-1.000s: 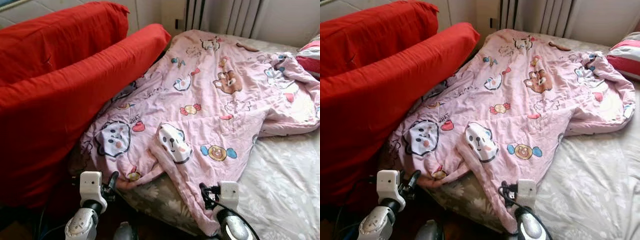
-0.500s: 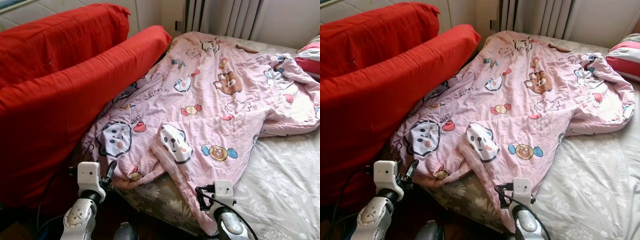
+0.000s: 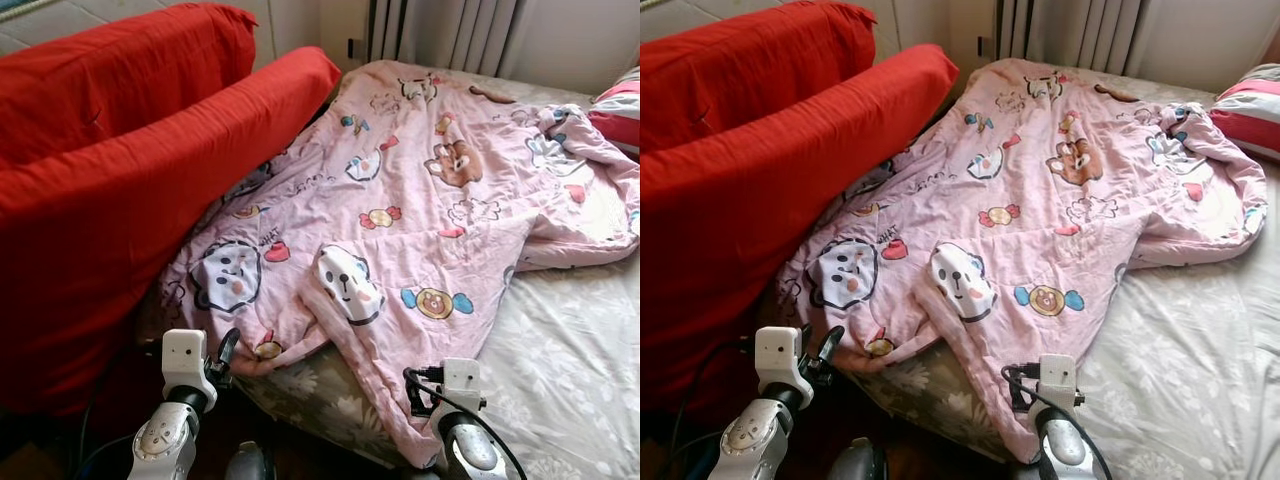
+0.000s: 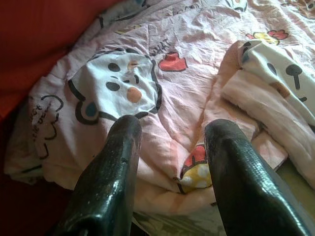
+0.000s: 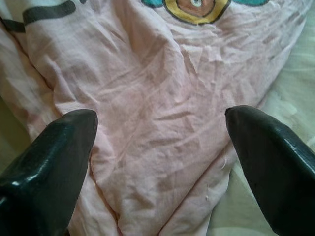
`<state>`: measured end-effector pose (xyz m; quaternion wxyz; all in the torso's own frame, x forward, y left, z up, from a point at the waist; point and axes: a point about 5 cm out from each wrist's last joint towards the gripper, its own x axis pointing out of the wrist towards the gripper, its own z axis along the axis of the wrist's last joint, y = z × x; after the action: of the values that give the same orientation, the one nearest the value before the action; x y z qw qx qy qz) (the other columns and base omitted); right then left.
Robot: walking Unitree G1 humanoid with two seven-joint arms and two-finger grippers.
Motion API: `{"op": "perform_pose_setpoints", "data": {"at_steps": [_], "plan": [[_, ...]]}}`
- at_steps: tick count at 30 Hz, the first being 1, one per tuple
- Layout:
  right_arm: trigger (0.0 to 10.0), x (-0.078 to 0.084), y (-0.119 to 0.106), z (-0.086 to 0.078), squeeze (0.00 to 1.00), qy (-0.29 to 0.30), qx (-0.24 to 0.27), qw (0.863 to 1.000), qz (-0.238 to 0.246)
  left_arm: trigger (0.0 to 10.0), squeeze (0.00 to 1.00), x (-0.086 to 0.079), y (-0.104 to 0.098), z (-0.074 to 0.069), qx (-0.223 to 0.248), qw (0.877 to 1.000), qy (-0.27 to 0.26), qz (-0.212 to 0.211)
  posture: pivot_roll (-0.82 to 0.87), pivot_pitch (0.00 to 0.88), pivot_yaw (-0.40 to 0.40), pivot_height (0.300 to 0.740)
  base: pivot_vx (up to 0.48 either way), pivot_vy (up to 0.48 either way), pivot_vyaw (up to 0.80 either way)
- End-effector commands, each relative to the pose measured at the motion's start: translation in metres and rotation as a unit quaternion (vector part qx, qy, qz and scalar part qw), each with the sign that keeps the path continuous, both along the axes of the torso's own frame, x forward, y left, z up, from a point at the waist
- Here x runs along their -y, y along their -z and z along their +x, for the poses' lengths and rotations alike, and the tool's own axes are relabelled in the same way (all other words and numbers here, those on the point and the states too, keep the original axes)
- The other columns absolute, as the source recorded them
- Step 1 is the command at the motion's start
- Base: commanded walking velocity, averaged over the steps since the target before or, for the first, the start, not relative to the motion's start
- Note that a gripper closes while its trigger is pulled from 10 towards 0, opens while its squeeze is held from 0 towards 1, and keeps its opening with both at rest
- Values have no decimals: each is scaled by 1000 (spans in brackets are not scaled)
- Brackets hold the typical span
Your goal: Clean up the room
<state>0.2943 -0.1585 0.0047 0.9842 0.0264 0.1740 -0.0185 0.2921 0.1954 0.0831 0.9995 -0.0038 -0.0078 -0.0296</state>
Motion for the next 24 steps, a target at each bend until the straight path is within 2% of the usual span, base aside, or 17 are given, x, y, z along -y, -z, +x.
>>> {"op": "perform_pose_setpoints", "data": {"at_steps": [1, 10, 15, 24], "plan": [[10000, -4, 4, -3, 0, -5, -12, 1000, 4, 10000, 0, -2, 0, -3, -1, 1000, 0, 1, 29, 244, 41, 610, 0, 0, 0], [10000, -8, 6, -2, 0, -4, -27, 1000, 7, 10000, 0, 0, 0, -3, -3, 1000, 4, 0, 31, 244, 45, 610, 0, 0, 0], [10000, -14, 1, 2, 0, -17, -15, 1000, 6, 10000, 0, 0, -1, -3, -3, 1000, 6, 0, 35, 245, 46, 566, 0, 0, 0], [10000, -13, -1, 5, 0, -10, -11, 1000, 2, 10000, 0, -1, 0, -4, -5, 1000, 6, -1, 37, 247, 46, 566, 0, 0, 0]]}}
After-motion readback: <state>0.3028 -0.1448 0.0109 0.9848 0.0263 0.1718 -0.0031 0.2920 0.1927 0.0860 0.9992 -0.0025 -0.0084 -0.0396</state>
